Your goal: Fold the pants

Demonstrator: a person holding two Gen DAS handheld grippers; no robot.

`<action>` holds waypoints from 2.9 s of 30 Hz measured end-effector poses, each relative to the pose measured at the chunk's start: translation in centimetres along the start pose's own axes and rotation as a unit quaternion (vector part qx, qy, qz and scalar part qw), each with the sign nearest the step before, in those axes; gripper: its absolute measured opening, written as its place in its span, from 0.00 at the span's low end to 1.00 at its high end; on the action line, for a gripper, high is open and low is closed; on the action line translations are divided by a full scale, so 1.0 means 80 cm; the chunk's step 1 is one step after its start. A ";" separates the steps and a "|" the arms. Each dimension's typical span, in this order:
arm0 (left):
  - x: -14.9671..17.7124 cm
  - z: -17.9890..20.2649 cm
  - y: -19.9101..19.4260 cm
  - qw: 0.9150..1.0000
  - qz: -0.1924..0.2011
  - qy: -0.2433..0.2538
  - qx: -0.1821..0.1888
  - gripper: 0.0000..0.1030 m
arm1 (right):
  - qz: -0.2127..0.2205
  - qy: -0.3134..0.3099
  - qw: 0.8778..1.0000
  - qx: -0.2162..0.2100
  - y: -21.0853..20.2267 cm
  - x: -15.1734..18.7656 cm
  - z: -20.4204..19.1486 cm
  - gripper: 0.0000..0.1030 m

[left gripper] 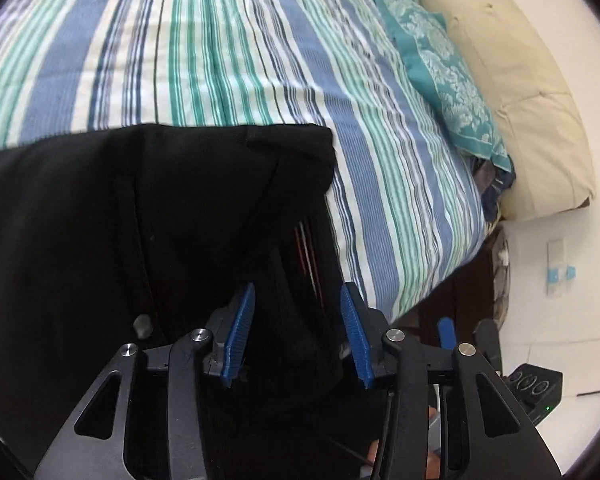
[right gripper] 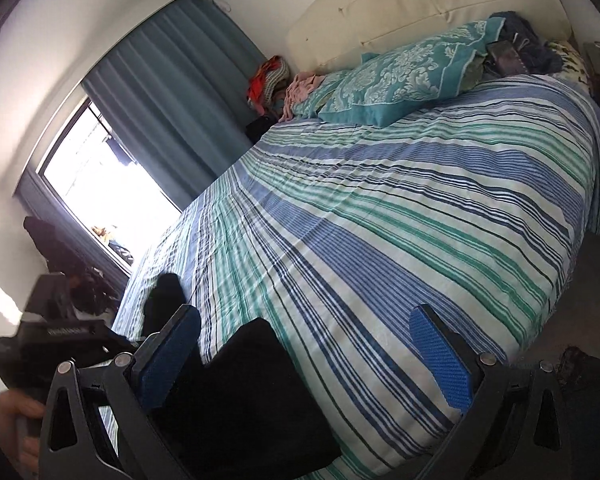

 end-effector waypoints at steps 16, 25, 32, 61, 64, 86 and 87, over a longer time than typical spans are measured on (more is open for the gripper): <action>0.078 -0.230 -0.238 0.978 0.185 -0.013 -0.091 0.73 | -0.276 -0.269 0.915 -0.116 0.107 0.097 -0.124 0.77; 0.118 -0.270 -0.198 0.976 0.181 -0.063 -0.099 0.73 | -0.379 -0.200 0.892 -0.146 0.093 0.086 -0.100 0.11; 0.120 -0.240 -0.191 0.970 0.193 0.009 -0.146 0.73 | -0.389 -0.078 0.914 -0.084 0.090 0.119 -0.024 0.09; 0.122 -0.193 -0.136 0.947 0.193 0.065 -0.246 0.93 | -0.296 -0.299 0.904 -0.070 0.064 0.110 -0.141 0.06; 0.126 -0.201 -0.123 0.950 0.177 0.057 -0.249 0.93 | -0.345 -0.294 0.891 -0.010 0.074 0.161 -0.088 0.07; 0.128 -0.235 -0.150 0.949 0.188 0.035 -0.251 0.96 | -0.315 -0.194 0.928 -0.043 0.062 0.152 -0.077 0.32; 0.128 -0.243 -0.153 0.950 0.188 0.029 -0.249 0.96 | -0.318 -0.187 0.927 -0.061 0.057 0.150 -0.083 0.45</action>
Point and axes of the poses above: each gripper's, at about its wrist camera, not at the fingertips, and y roughly the way its jaws point, z to its right, x to its underside, the point moved 8 cm from there along y, roughly the way its jaws point, and after that the axes turned 6 degrees about -x, right-handed, at the moved point
